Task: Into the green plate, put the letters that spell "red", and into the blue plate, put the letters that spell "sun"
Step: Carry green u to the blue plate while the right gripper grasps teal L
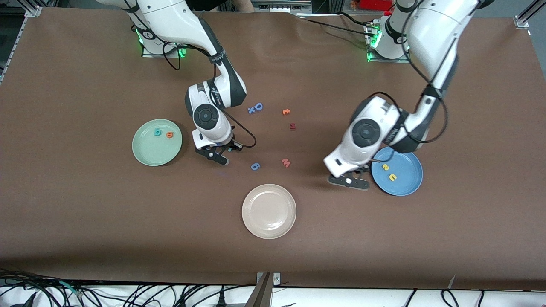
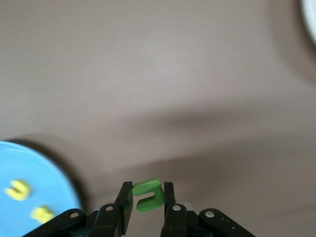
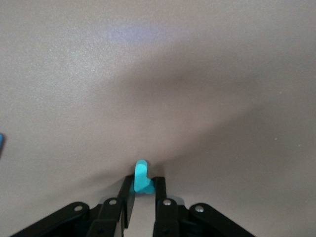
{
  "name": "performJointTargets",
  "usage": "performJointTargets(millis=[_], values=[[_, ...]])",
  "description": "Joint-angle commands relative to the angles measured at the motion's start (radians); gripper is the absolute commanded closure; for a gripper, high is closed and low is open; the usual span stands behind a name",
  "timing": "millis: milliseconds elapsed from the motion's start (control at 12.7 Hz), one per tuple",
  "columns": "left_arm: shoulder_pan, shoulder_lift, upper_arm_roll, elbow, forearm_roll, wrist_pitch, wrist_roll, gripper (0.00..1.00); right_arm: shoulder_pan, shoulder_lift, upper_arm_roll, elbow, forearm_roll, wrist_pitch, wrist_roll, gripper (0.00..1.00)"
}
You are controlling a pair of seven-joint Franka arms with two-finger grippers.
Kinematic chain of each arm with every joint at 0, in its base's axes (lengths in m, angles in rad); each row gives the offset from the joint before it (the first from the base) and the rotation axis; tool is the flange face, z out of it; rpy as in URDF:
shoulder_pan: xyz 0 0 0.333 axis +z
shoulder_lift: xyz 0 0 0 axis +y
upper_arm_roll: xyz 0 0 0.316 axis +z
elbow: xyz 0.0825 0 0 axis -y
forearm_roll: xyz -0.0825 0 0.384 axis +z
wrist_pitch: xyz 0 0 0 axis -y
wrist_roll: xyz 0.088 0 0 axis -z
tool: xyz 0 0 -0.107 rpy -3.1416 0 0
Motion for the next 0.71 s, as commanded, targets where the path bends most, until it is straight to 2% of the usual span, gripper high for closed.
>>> performJointTargets(millis=[0, 157, 394, 472, 630], values=[[0.106, -0.025, -0.010, -0.021, -0.055, -0.037, 0.213, 0.96, 0.014, 0.027, -0.006, 0.007, 0.014, 0.003, 0.013, 0.89], [0.178, -0.025, -0.011, -0.047, -0.060, -0.048, 0.310, 0.96, 0.012, 0.025, -0.006, 0.007, 0.014, -0.002, 0.013, 0.90], [0.309, -0.037, -0.025, -0.125, -0.155, -0.053, 0.506, 0.96, 0.008, -0.007, -0.023, 0.015, 0.011, -0.049, -0.014, 0.89], [0.365, -0.037, -0.048, -0.142, -0.182, -0.053, 0.584, 0.96, 0.008, -0.024, -0.054, 0.024, 0.010, -0.097, -0.030, 0.89], [0.426, -0.039, -0.076, -0.165, -0.186, -0.053, 0.618, 0.92, 0.004, -0.058, -0.098, 0.029, 0.011, -0.175, -0.089, 0.89]])
